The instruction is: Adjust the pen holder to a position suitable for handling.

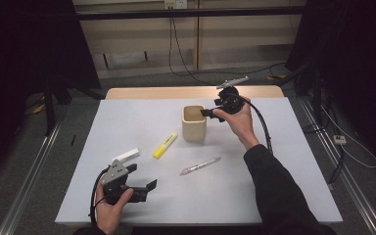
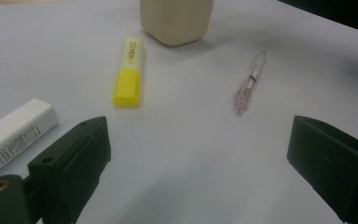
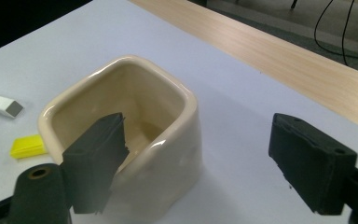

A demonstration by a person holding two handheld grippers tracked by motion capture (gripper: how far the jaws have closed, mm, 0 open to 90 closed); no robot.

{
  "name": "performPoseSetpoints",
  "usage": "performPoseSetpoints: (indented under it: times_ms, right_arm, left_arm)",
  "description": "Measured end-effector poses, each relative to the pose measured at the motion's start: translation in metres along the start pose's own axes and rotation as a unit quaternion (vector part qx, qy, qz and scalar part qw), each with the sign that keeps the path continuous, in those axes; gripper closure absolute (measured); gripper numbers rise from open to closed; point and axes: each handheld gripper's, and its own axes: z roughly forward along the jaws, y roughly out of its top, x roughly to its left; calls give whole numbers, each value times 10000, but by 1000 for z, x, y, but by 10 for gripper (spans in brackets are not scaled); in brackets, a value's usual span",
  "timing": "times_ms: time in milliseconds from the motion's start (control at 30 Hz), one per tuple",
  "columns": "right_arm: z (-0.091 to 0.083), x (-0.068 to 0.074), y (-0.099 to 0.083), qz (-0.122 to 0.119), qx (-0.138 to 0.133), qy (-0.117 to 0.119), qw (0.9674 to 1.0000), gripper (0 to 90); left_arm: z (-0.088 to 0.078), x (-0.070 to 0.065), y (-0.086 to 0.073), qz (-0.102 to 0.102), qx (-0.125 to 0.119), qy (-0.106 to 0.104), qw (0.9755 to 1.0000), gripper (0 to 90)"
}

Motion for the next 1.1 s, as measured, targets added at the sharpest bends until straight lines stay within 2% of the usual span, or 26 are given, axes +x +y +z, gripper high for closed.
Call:
performPoseSetpoints:
  times_ms: [400,500,633,733,967,1100]
  right_arm:
    - [-14,7,-12,-25,-151,81,9998,135]
    - [-19,10,-15,5,-217,43,9998,81]
    - [-26,12,-18,15,-333,104,9994,83]
    - [-31,16,-22,13,-362,105,9993,49]
    - [-44,22,-35,-8,-418,-6,9991,48]
    - [-49,22,-44,67,-468,115,9988,48]
  left_arm:
    - [0,0,0,13,5,3,10000,59]
    - [0,0,0,20,21,0,10000,59]
    - [1,0,0,1,26,-3,10000,59]
    - [1,1,-1,0,39,7,10000,59]
    - [2,3,-1,-63,41,15,10000,59]
    - [1,2,-1,-17,54,18,10000,59]
